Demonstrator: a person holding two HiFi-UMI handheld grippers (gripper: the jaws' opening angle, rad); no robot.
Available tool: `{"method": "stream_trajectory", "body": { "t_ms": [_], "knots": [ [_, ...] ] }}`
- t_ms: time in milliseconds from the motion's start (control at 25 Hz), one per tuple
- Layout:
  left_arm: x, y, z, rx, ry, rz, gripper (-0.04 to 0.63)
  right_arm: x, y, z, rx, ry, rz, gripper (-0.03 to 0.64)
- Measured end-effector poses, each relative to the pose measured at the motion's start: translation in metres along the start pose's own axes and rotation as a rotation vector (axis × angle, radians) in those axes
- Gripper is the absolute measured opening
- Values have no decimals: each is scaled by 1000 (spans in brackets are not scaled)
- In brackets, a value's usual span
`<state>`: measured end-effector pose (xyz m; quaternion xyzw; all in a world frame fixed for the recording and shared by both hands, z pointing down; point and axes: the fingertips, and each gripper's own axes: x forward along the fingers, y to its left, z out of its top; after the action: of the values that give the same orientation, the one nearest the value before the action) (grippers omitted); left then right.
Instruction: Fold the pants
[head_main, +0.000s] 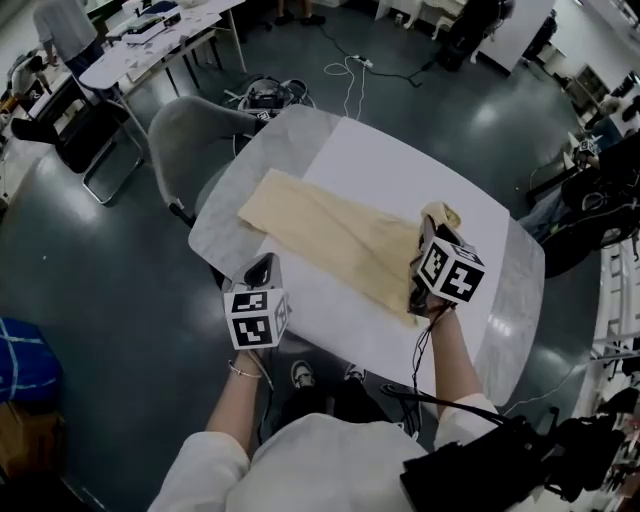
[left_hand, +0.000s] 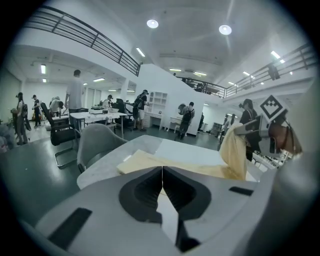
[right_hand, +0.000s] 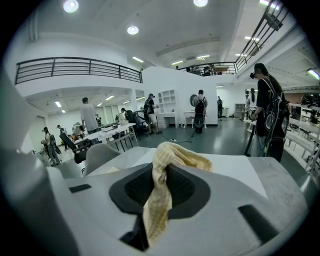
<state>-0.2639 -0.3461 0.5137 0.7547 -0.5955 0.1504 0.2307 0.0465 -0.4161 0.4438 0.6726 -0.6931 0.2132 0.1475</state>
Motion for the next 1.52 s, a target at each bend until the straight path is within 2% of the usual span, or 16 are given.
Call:
{"method": "stream_trajectory", "body": {
  "t_ms": [240, 440, 560, 600, 640, 680, 720, 920, 1160, 1320, 1520],
  "knots": [
    [-8, 52, 10, -27, -15, 57, 9, 34, 82, 28, -39, -34, 87, 58],
    [-12, 91, 5, -59, -18, 105, 9, 80, 186, 36, -95, -51, 221, 58],
    [-12, 112, -12, -82, -2, 130, 9, 121, 269, 5, -142, -9, 359, 66],
    [-11, 117, -20, -94, 6, 137, 9, 135, 293, -12, -157, 20, 400, 106],
    [-11, 122, -29, -107, 15, 144, 9, 147, 311, -29, -161, 51, 430, 177],
    [-11, 126, -37, -119, 26, 150, 9, 155, 323, -45, -153, 83, 445, 207],
    [-11, 128, -45, -128, 36, 156, 8, 160, 327, -60, -140, 110, 448, 207],
    [-8, 136, -68, -152, 57, 162, 8, 160, 303, -101, -115, 173, 413, 198],
    [1, 124, -61, -152, 43, 116, 9, 140, 232, -105, -97, 175, 283, 192],
    [12, 95, -51, -127, 38, 65, 8, 117, 164, -105, -62, 178, 186, 192],
    [28, 43, -57, -93, 66, -1, 9, 86, 74, -133, 11, 219, 69, 192]
  ]
}}
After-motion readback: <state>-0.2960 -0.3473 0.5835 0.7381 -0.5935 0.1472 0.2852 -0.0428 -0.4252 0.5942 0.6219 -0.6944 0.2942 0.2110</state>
